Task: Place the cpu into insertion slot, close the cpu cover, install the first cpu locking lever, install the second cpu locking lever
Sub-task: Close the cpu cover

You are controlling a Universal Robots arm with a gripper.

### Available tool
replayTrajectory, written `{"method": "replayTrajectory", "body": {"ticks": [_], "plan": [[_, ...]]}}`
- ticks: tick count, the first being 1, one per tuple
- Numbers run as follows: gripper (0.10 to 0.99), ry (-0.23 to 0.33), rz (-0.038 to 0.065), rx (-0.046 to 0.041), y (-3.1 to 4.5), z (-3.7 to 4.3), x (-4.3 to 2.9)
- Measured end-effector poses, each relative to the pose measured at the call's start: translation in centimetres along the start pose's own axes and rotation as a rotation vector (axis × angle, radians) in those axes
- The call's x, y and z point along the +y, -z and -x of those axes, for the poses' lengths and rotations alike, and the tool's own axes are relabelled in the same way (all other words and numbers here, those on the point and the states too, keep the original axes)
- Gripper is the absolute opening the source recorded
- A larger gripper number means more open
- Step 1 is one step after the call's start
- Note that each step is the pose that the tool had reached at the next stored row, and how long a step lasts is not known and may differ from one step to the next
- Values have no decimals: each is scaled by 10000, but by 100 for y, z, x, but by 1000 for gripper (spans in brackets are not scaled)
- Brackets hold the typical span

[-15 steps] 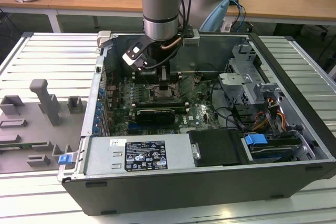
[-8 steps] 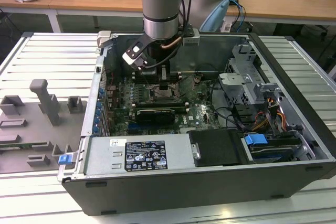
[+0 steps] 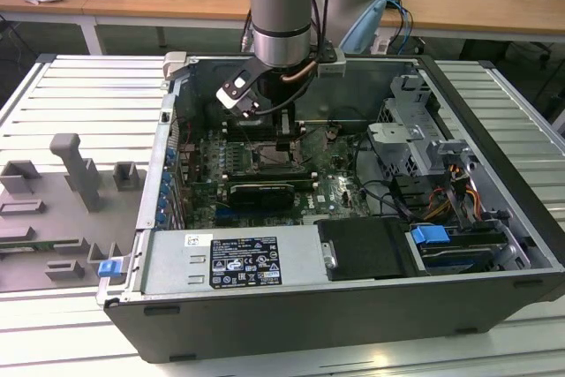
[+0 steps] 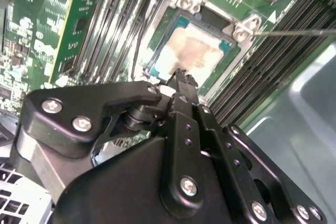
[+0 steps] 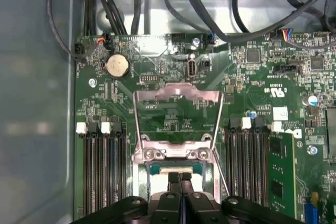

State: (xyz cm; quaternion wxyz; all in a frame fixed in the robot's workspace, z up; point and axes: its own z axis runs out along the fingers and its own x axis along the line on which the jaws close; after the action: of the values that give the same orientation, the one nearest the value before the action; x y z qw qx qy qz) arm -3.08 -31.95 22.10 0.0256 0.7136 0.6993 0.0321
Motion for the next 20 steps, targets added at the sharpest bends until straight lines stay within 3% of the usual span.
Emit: {"method": "replayTrajectory", "body": {"ticks": [5, 9, 18, 20], "plan": [[106, -4, -71, -2, 103, -2, 17], [106, -4, -75, -2, 103, -2, 58], [106, -2, -77, 0, 151, -3, 74], [106, -3, -78, -3, 148, -4, 116]]}}
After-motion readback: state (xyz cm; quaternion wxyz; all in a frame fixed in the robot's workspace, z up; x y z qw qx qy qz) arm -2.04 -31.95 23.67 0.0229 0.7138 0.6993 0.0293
